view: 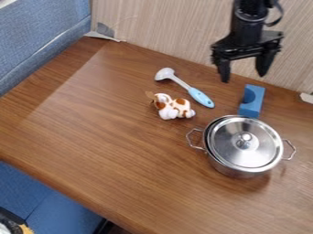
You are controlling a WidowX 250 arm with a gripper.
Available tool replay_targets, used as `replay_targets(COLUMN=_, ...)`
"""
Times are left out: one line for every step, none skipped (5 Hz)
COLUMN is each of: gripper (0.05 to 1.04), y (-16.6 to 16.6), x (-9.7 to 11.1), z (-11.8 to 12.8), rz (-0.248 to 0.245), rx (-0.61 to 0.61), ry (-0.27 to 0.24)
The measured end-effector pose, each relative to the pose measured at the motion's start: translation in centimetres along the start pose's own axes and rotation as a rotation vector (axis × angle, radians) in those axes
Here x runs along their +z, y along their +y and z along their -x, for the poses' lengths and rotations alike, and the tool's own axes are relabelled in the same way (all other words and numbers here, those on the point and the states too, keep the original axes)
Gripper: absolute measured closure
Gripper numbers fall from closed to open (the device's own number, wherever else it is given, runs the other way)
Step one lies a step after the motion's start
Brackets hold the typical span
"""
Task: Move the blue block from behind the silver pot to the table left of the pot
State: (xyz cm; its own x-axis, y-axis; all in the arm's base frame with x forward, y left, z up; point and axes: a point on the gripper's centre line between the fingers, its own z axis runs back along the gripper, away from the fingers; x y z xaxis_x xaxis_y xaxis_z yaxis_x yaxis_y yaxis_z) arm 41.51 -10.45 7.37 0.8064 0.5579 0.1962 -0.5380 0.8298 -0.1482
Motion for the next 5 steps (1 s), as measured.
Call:
replay_targets(gripper=0.084, y=-2.1, x=-0.6, z=1.7, rz=-0.007, rx=-0.106, ry=0.009)
replay_targets(gripper=0.084, y=-2.4, x=-1.8, z=2.1, rz=-0.03, rx=-0.137, ry=0.023)
replay_targets(gripper=0.084, y=-1.5, x=-3.1, z=2.1, rz=-0.086, rx=-0.138, ry=0.031)
replay_targets(gripper=0.084, y=-1.0, x=-3.9, z=1.9, rz=-0.116, rx=-0.133, ry=0.039)
replay_targets(gripper=0.118, y=-0.6, x=-5.2, z=1.6, rz=-0.141, rx=-0.127, ry=0.055)
